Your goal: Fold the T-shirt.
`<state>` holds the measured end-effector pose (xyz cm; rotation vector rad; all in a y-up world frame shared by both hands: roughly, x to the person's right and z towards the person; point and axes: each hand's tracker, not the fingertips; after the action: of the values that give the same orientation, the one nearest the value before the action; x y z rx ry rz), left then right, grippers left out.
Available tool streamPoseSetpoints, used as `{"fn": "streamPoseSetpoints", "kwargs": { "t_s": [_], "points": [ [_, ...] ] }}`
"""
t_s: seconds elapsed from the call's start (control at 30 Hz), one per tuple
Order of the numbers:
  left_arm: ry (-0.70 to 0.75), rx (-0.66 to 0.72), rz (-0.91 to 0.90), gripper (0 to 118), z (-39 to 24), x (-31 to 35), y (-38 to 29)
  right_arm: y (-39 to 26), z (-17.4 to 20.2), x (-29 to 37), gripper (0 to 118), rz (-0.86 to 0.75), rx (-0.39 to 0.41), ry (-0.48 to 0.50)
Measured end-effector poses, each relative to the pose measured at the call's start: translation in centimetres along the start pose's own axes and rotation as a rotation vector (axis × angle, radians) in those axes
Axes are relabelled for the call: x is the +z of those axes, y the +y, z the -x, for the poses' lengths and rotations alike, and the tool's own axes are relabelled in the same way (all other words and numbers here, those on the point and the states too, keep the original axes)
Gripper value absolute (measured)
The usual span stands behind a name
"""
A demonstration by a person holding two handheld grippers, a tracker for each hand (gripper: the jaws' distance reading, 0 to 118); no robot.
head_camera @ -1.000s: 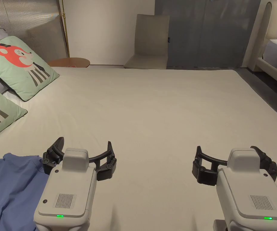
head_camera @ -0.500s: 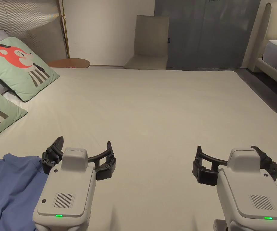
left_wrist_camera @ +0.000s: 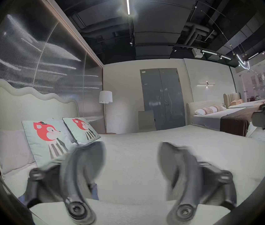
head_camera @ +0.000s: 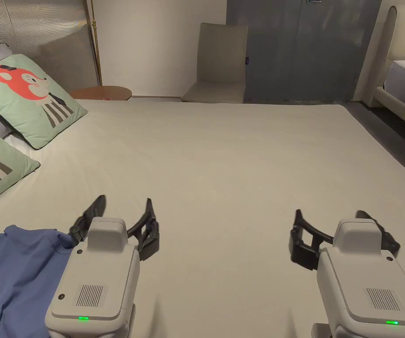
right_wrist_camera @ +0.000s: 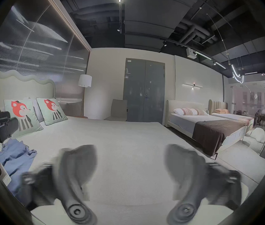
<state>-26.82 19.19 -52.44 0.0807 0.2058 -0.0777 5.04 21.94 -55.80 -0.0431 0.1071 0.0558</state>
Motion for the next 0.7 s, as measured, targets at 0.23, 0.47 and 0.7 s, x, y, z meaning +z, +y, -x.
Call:
{"fn": "streamPoseSetpoints", "kwargs": {
  "t_s": [0.23,0.47,0.7],
  "points": [
    [-0.026,0.021,0.013,0,0.0,-0.1,0.2,0.0,0.1,-0.2,1,0.006,-0.01,-0.008],
    [-0.004,0.024,0.024,0,0.8,0.0,0.0,-0.3,0.7,-0.6,1,0.006,-0.009,0.002],
    [0.119,0.009,0.036,0,5.9,1.5,0.0,-0.1,5.5,-2.2,1,-0.001,-0.012,0.134]
  ]
}}
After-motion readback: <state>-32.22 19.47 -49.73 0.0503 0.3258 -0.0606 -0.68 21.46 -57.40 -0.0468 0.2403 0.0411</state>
